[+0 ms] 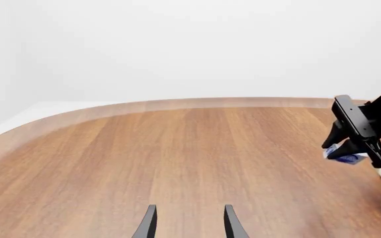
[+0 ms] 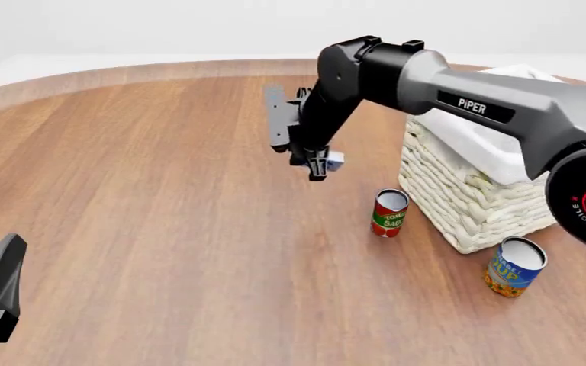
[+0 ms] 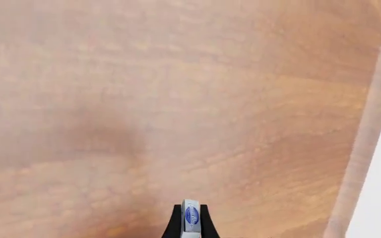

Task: Pick up the alphabet soup and the cream cheese box, and put them in the basket.

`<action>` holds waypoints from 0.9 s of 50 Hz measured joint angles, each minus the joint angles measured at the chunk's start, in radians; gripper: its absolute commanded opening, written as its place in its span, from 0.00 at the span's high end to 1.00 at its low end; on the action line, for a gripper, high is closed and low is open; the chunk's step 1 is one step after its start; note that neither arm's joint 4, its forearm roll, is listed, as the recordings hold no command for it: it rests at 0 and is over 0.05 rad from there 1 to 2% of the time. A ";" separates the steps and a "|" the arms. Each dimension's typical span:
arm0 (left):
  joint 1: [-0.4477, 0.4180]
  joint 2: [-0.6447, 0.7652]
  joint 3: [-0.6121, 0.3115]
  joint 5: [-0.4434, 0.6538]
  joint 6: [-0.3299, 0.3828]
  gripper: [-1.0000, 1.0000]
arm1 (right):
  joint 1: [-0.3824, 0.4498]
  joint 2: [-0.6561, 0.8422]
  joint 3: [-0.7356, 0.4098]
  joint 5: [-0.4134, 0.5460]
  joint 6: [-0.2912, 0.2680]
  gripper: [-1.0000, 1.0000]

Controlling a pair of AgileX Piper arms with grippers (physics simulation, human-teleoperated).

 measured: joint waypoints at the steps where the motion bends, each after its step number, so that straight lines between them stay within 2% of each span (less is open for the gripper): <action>1: 0.000 0.000 0.000 0.000 0.000 0.00 | 0.001 -0.003 0.001 -0.002 0.005 1.00; 18: 0.000 0.000 0.000 0.000 0.000 0.00 | 0.027 -0.069 0.048 -0.049 0.097 1.00; 45: 0.000 0.000 0.000 0.000 0.000 0.00 | 0.093 -0.245 0.214 -0.176 0.269 1.00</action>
